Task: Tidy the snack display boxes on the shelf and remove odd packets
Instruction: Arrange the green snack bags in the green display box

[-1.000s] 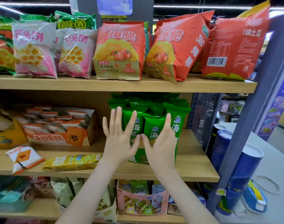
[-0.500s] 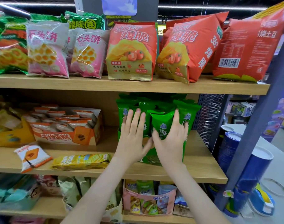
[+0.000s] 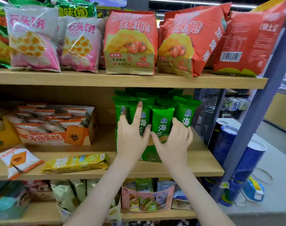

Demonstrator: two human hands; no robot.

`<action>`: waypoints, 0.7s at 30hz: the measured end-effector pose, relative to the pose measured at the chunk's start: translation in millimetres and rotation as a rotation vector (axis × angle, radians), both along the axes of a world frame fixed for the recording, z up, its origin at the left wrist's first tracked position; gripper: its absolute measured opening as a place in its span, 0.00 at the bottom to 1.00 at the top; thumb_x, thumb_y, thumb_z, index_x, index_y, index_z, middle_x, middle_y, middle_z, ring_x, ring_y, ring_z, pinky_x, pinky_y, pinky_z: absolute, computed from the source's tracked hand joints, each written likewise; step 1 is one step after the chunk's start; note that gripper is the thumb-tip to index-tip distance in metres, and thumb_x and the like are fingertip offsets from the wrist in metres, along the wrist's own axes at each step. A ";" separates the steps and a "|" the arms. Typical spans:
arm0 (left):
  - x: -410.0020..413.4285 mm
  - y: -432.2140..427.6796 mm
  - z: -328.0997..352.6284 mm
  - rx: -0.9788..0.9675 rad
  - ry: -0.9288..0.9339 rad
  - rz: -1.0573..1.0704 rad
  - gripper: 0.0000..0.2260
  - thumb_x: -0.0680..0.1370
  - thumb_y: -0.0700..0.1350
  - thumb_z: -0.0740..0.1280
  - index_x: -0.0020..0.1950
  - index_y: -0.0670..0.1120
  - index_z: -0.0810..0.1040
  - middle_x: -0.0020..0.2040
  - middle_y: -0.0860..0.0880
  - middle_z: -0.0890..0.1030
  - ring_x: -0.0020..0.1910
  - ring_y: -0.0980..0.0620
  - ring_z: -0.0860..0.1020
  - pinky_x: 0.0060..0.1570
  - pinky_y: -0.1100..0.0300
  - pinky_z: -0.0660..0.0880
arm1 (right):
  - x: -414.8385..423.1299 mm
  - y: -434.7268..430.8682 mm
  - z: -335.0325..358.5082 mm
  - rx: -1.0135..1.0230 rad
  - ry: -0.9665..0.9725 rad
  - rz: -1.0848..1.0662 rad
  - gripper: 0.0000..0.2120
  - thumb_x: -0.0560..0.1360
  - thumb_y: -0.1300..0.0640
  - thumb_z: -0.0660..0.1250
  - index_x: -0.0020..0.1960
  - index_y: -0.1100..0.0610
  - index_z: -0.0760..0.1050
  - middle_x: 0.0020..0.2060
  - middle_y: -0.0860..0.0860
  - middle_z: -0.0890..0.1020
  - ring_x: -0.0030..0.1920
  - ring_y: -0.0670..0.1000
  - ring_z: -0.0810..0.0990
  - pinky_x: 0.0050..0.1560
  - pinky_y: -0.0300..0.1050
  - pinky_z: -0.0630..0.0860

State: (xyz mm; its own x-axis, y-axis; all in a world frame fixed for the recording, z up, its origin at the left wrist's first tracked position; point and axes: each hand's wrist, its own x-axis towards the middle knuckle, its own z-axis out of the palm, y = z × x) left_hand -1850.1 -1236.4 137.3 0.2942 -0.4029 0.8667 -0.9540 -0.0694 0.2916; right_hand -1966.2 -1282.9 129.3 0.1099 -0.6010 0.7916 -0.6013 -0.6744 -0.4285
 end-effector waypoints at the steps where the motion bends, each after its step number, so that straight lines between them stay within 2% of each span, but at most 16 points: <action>1: -0.8 1.6 2.2 0.027 0.002 -0.044 0.33 0.78 0.49 0.67 0.79 0.53 0.56 0.47 0.41 0.72 0.44 0.43 0.72 0.43 0.53 0.73 | 0.5 0.6 -0.5 0.010 0.000 0.001 0.34 0.71 0.40 0.64 0.66 0.65 0.68 0.57 0.57 0.78 0.61 0.53 0.70 0.69 0.61 0.60; 2: -0.4 2.6 4.7 0.045 -0.003 -0.084 0.33 0.78 0.47 0.68 0.79 0.53 0.54 0.42 0.45 0.69 0.39 0.47 0.69 0.37 0.56 0.70 | 0.9 1.6 -0.4 0.031 -0.003 0.007 0.35 0.71 0.42 0.68 0.67 0.66 0.68 0.56 0.57 0.78 0.61 0.55 0.71 0.68 0.62 0.61; 4: 4.6 3.2 10.2 0.063 -0.017 -0.145 0.34 0.77 0.44 0.69 0.78 0.53 0.54 0.40 0.48 0.66 0.37 0.50 0.65 0.36 0.59 0.64 | 0.4 1.9 1.1 0.095 -0.018 0.035 0.35 0.70 0.49 0.73 0.68 0.68 0.66 0.55 0.59 0.78 0.61 0.57 0.72 0.70 0.64 0.59; 6: 10.7 5.5 15.0 0.070 -0.028 -0.182 0.34 0.77 0.42 0.70 0.78 0.53 0.56 0.41 0.48 0.65 0.37 0.51 0.64 0.38 0.61 0.61 | -3.7 0.7 6.3 0.178 -0.069 0.108 0.36 0.72 0.52 0.74 0.70 0.69 0.63 0.57 0.59 0.75 0.62 0.55 0.68 0.72 0.66 0.57; 8: 16.3 8.2 18.2 0.067 -0.027 -0.179 0.34 0.78 0.43 0.69 0.78 0.53 0.55 0.40 0.48 0.65 0.37 0.51 0.64 0.38 0.62 0.59 | -9.4 -1.7 12.9 0.262 -0.175 0.187 0.36 0.73 0.53 0.72 0.72 0.68 0.60 0.61 0.59 0.72 0.64 0.53 0.65 0.70 0.65 0.61; 11: 23.8 11.2 23.1 0.113 -0.016 -0.149 0.34 0.78 0.46 0.69 0.78 0.53 0.54 0.44 0.41 0.73 0.37 0.45 0.69 0.38 0.57 0.68 | -13.5 -4.6 17.1 0.287 -0.265 0.200 0.35 0.75 0.51 0.71 0.73 0.65 0.59 0.64 0.58 0.70 0.67 0.55 0.65 0.70 0.62 0.62; 13: 25.9 11.7 24.7 0.165 -0.036 -0.117 0.35 0.77 0.47 0.70 0.79 0.51 0.55 0.48 0.34 0.76 0.40 0.38 0.75 0.40 0.53 0.73 | -12.3 -4.5 16.6 0.259 -0.274 0.188 0.33 0.74 0.51 0.71 0.71 0.64 0.62 0.61 0.57 0.72 0.67 0.52 0.64 0.72 0.62 0.59; 17: 24.4 7.1 21.0 0.209 -0.109 -0.071 0.36 0.75 0.45 0.73 0.78 0.47 0.57 0.46 0.33 0.77 0.44 0.34 0.77 0.39 0.51 0.77 | -5.2 0.0 17.6 0.165 -0.248 0.185 0.30 0.73 0.54 0.73 0.68 0.67 0.67 0.51 0.51 0.71 0.62 0.47 0.60 0.74 0.66 0.53; 19: 23.0 5.4 18.0 0.199 -0.125 -0.055 0.37 0.75 0.45 0.73 0.78 0.47 0.56 0.47 0.33 0.77 0.46 0.33 0.77 0.41 0.50 0.77 | -2.6 1.7 20.3 0.104 -0.252 0.187 0.29 0.73 0.54 0.73 0.67 0.69 0.68 0.49 0.54 0.73 0.62 0.49 0.60 0.72 0.69 0.54; 21: 23.5 5.5 18.4 0.178 -0.115 -0.063 0.36 0.76 0.44 0.72 0.78 0.47 0.55 0.47 0.33 0.77 0.45 0.33 0.77 0.41 0.50 0.76 | -3.7 -1.4 26.2 0.062 -0.299 0.187 0.30 0.74 0.50 0.69 0.67 0.69 0.67 0.51 0.59 0.76 0.64 0.53 0.62 0.72 0.69 0.56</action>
State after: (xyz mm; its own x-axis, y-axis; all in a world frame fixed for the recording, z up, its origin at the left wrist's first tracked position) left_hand -1826.6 -1230.9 155.7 0.1668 -0.5668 0.8068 -0.9844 -0.0488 0.1693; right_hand -1969.9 -1284.3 155.5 -0.0089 -0.6403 0.7681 -0.3117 -0.7281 -0.6106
